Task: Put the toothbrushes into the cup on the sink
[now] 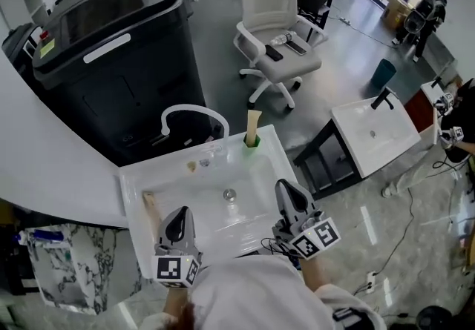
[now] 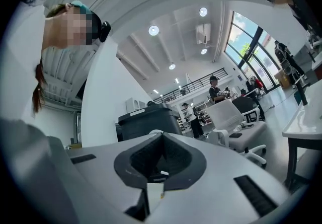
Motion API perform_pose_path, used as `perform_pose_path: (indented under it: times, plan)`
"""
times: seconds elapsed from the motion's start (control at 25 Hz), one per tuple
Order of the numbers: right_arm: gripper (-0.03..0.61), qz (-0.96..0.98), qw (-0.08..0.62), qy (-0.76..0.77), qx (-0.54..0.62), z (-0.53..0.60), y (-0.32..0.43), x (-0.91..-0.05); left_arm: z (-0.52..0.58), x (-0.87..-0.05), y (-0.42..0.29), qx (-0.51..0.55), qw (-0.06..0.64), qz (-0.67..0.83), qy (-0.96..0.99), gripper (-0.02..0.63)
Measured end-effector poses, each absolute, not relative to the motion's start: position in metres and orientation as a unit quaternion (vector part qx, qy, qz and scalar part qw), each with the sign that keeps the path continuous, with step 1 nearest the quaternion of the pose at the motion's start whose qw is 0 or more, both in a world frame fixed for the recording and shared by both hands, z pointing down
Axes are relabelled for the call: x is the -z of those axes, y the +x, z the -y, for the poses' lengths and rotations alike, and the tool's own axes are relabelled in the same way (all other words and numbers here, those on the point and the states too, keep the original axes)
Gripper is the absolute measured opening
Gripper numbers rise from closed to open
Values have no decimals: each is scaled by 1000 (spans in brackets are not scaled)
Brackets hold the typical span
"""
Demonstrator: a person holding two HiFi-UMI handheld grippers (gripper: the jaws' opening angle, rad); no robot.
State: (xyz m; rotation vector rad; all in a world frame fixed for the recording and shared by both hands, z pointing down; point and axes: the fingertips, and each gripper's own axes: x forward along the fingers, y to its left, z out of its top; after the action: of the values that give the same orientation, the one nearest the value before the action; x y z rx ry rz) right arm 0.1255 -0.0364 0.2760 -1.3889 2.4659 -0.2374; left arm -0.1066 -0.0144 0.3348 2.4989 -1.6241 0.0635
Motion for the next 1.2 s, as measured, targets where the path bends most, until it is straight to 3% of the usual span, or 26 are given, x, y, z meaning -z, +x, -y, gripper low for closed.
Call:
perform_pose_path:
  times: [0.72, 1.2]
  plan:
    - [12, -840, 110, -503, 172, -42, 56, -342, -29, -354, -161, -14, 106, 525, 844, 14]
    - [12, -861, 22, -462, 211, -16, -15, -369, -32, -380, -211, -32, 124, 566, 814, 14]
